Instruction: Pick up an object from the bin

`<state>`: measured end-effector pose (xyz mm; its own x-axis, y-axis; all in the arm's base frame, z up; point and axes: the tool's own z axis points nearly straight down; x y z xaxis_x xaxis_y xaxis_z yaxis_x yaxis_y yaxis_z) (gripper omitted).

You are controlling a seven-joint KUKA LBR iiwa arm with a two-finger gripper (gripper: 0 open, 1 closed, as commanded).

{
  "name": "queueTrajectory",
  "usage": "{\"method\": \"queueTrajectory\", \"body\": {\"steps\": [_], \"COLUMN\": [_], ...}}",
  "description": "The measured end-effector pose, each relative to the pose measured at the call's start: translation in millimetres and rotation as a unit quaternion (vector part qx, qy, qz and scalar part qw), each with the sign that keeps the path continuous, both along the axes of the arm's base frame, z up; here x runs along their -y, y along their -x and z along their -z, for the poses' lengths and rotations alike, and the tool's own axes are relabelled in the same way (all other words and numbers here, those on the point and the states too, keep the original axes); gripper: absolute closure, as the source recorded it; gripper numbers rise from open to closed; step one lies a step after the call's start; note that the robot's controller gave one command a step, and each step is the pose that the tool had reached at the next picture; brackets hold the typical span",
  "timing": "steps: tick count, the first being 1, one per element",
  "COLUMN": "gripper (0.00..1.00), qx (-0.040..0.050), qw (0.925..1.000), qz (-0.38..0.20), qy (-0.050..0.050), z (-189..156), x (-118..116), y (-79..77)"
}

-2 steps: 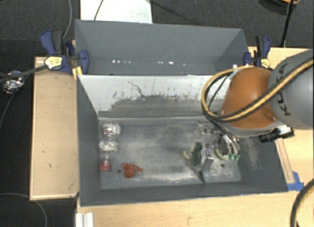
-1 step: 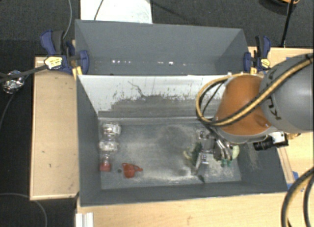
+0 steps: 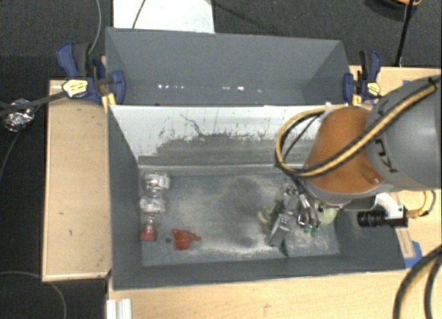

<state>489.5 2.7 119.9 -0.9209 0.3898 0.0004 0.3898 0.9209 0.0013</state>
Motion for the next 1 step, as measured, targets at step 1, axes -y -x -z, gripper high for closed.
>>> {"method": "queueTrajectory", "body": {"steps": [1], "gripper": [0.00], "qx": [0.0053], "qw": [0.9999], "qz": [0.014], "qy": [0.000], "z": [39.8], "x": [1.6], "y": [-7.0]}}
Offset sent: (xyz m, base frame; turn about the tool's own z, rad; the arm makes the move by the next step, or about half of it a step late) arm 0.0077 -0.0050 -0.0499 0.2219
